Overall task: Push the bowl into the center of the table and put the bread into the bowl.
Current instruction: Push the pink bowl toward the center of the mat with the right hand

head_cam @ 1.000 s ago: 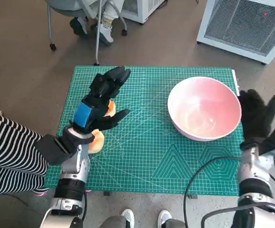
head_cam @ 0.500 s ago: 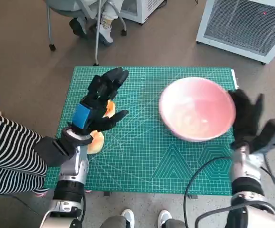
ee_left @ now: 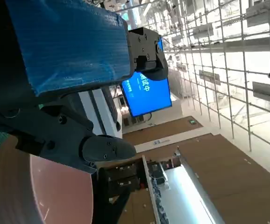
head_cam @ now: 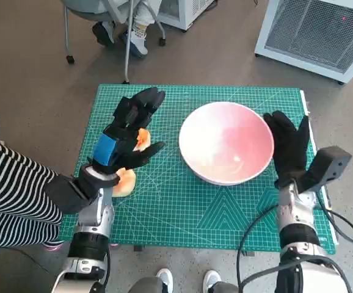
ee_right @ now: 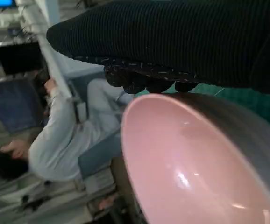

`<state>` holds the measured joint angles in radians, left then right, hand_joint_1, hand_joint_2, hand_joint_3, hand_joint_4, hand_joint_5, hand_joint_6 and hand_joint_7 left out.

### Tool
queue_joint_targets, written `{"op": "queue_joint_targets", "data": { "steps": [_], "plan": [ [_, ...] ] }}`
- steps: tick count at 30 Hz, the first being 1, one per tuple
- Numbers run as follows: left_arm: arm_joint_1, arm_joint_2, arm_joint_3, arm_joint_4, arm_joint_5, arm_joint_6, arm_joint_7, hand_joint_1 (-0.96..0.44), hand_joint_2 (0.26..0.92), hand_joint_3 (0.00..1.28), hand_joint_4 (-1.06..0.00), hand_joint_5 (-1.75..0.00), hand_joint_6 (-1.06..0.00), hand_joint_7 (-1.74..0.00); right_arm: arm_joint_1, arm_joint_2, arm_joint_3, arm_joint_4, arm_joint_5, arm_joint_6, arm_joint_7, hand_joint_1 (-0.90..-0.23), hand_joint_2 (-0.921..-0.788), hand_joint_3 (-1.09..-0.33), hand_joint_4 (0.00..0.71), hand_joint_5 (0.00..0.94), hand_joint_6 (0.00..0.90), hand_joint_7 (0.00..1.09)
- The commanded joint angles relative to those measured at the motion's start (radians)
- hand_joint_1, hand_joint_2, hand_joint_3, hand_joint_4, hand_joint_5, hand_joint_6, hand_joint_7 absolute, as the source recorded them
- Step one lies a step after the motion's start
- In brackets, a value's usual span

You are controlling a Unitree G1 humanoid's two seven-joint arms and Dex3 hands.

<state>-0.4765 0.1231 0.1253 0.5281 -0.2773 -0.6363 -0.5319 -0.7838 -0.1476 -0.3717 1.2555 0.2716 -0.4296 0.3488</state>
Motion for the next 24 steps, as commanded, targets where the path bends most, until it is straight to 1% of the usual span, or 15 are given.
{"op": "queue_joint_targets", "data": {
  "steps": [1,5,12,20,24],
  "plan": [
    [0.010,0.003,-0.001,-0.011,0.004,0.003,0.005,-0.19,0.921,0.27,-0.20,-0.09,0.00,-0.62,0.004,0.026,-0.004,0.008,0.003,0.016,0.012,-0.581,-0.921,-0.898,0.102,0.000,0.120,0.15],
    [0.010,0.004,0.000,-0.009,0.007,-0.001,0.010,-0.19,0.921,0.27,-0.21,-0.09,0.00,-0.62,-0.003,0.042,0.002,0.006,-0.002,0.014,0.018,-0.578,-0.921,-0.902,0.094,0.000,0.114,0.14],
    [0.008,0.002,-0.001,-0.005,0.008,0.001,0.015,-0.18,0.921,0.27,-0.21,-0.08,0.00,-0.61,-0.009,0.048,0.010,0.006,-0.011,0.010,0.024,-0.573,-0.921,-0.912,0.085,0.000,0.111,0.13],
    [0.000,0.001,-0.001,0.010,0.009,-0.004,0.017,-0.18,0.921,0.27,-0.21,-0.07,0.00,-0.61,-0.018,0.049,-0.004,-0.004,0.013,0.022,0.051,-0.578,-0.921,-0.920,0.073,0.000,0.104,0.12],
    [-0.007,-0.001,-0.002,0.020,0.011,-0.004,0.020,-0.18,0.921,0.27,-0.21,-0.07,0.00,-0.61,-0.020,0.055,-0.013,-0.012,0.022,0.024,0.063,-0.586,-0.921,-0.916,0.067,0.000,0.102,0.11]
  ]
}}
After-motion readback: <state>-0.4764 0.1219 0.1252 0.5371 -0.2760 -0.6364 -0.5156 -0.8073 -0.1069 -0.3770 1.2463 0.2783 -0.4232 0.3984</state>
